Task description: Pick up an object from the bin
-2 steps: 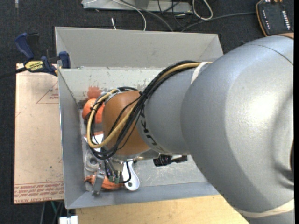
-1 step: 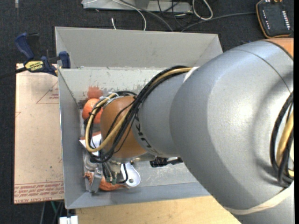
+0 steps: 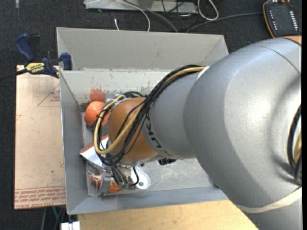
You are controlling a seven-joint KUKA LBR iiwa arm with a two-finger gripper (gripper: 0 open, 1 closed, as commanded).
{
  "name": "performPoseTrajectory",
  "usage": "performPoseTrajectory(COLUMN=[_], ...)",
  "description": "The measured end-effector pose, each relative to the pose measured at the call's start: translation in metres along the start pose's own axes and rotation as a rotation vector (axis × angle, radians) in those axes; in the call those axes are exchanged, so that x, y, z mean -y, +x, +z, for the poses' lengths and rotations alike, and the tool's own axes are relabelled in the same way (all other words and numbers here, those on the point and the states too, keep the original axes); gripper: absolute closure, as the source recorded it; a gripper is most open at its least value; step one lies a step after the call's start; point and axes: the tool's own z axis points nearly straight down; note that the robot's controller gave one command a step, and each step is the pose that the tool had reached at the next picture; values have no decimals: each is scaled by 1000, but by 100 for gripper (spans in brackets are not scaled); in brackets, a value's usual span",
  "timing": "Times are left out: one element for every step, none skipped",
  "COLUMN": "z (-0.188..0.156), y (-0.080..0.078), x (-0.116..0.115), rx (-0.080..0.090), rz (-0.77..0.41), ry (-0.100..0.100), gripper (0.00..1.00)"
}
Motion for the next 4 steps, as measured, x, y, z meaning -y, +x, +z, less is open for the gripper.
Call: performPoseTrajectory(z=[0, -18, -34, -54], y=[0, 1, -1, 1], x=[0, 2, 2, 4], rx=[0, -5, -3, -10], rz=[0, 2, 4, 5], ry=[0, 4, 4, 9], gripper=[100, 100, 100, 100])
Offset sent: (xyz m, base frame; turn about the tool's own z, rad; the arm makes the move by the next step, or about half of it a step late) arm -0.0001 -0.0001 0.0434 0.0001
